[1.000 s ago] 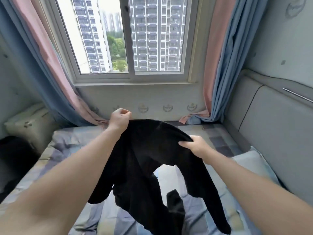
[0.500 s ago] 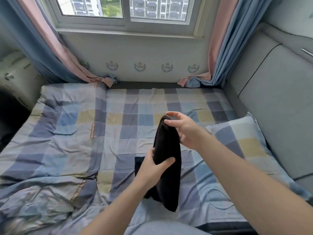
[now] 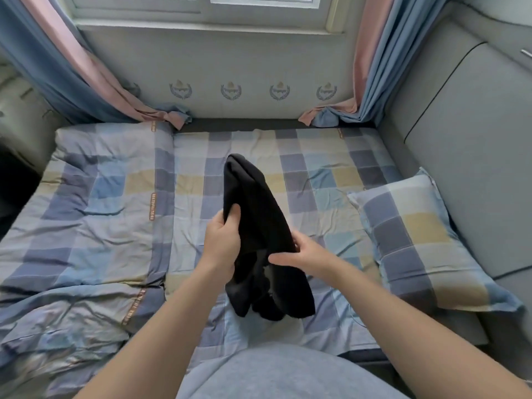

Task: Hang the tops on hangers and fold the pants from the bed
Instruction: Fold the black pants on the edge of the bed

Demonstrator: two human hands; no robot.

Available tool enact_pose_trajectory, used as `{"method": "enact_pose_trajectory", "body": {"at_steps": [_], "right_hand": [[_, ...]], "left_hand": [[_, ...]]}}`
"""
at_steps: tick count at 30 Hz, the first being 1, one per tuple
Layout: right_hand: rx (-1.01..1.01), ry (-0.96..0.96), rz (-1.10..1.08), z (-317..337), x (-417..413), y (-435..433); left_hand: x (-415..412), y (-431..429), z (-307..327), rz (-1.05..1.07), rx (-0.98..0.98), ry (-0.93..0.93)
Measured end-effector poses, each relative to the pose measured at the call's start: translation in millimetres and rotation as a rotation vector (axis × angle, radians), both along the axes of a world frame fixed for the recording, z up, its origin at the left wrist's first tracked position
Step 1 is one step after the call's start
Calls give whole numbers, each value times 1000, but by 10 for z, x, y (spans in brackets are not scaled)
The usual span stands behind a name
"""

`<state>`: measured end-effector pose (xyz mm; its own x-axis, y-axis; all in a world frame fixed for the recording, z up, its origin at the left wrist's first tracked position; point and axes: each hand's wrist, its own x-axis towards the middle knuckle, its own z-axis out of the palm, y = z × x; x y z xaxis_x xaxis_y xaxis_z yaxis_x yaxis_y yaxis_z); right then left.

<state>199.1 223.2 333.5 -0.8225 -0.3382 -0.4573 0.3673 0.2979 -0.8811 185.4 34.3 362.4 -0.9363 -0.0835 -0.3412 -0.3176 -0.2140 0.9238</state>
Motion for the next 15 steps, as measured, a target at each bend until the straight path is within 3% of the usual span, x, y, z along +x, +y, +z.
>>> {"method": "enact_pose_trajectory", "body": {"at_steps": [2,8,12,15], "right_hand": [[98,2,26,-279,137,-45],[115,65,-314,-528,199,78],[137,227,-412,-102,31,352],[238,382,-367,397,-107,539]], "left_hand": [[-73,-44,26,33,42,-9],[-212,-209,-92,105,-3,-40],[-211,-335,-300,63,-265,-68],[-174,-336,-437,-250,-594,-180]]}}
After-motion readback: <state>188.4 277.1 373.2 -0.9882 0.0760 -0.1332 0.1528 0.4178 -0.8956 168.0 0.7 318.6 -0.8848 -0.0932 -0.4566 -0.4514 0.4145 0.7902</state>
